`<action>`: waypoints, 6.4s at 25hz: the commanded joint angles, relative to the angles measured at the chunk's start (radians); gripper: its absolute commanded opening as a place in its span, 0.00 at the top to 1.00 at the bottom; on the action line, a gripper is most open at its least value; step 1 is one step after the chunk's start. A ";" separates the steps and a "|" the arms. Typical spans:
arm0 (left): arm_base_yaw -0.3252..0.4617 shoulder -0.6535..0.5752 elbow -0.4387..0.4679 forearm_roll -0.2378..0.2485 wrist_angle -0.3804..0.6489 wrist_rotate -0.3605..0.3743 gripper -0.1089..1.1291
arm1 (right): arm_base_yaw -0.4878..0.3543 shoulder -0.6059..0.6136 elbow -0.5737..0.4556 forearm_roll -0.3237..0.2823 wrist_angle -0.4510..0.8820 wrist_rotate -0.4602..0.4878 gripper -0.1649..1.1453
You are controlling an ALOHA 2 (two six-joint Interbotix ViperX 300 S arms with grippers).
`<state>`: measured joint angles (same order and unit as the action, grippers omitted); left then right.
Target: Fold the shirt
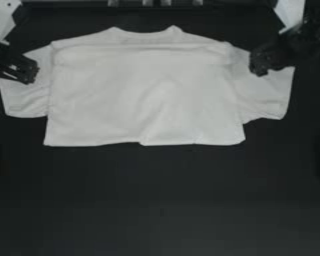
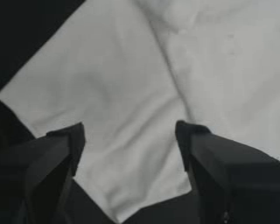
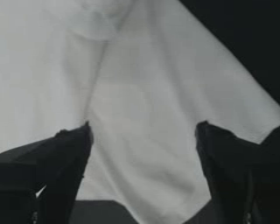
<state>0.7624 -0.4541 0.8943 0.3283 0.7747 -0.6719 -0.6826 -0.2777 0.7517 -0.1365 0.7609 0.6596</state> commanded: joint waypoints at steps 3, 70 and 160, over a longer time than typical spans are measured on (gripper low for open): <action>0.005 -0.015 0.014 -0.003 -0.028 -0.028 0.15 | 0.003 -0.025 0.035 -0.008 -0.008 0.060 0.13; 0.044 0.202 0.023 -0.071 -0.161 -0.066 0.88 | 0.023 0.020 0.086 -0.067 -0.049 0.137 0.20; -0.256 0.443 -0.365 -0.040 -0.307 -0.044 0.88 | 0.232 0.405 -0.385 0.080 -0.290 0.041 0.83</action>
<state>0.5062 -0.0015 0.5584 0.2899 0.4832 -0.7148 -0.4525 0.1427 0.3896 -0.0583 0.4786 0.7026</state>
